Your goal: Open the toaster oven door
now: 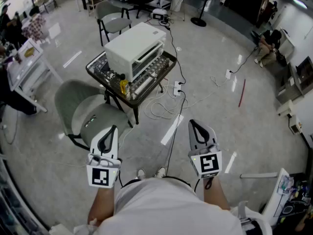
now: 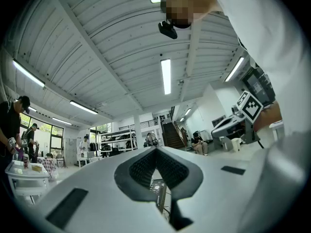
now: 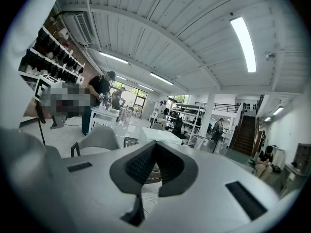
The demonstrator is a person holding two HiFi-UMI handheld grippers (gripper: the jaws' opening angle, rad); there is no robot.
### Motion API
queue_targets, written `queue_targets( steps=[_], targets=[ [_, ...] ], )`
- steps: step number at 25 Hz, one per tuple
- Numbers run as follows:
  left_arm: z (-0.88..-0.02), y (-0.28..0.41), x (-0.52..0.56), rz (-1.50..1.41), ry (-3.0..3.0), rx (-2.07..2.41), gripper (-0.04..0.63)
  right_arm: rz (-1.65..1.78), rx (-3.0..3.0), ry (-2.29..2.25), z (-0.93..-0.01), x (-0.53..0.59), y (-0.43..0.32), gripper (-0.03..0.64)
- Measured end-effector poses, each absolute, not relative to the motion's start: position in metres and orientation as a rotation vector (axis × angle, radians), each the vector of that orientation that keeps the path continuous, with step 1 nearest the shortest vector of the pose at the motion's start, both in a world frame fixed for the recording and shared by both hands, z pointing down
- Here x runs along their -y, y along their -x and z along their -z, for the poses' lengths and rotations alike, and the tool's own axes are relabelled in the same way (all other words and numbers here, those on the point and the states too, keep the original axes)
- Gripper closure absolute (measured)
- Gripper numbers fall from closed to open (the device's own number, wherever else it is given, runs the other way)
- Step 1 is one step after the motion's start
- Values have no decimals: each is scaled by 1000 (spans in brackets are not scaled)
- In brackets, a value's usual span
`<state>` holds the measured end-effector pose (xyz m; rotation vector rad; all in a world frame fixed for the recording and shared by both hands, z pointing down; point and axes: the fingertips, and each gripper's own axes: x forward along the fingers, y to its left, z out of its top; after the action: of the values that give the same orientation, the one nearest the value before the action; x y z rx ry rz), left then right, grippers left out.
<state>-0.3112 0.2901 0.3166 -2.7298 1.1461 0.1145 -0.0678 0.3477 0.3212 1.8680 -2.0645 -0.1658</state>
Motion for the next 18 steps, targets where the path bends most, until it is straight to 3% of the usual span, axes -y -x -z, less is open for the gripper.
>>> queue_targets(
  steps=[18],
  targets=[
    [-333, 250, -312, 10, 2749, -1118, 580, 108, 2150, -1853, -345, -366, 20, 595]
  ],
)
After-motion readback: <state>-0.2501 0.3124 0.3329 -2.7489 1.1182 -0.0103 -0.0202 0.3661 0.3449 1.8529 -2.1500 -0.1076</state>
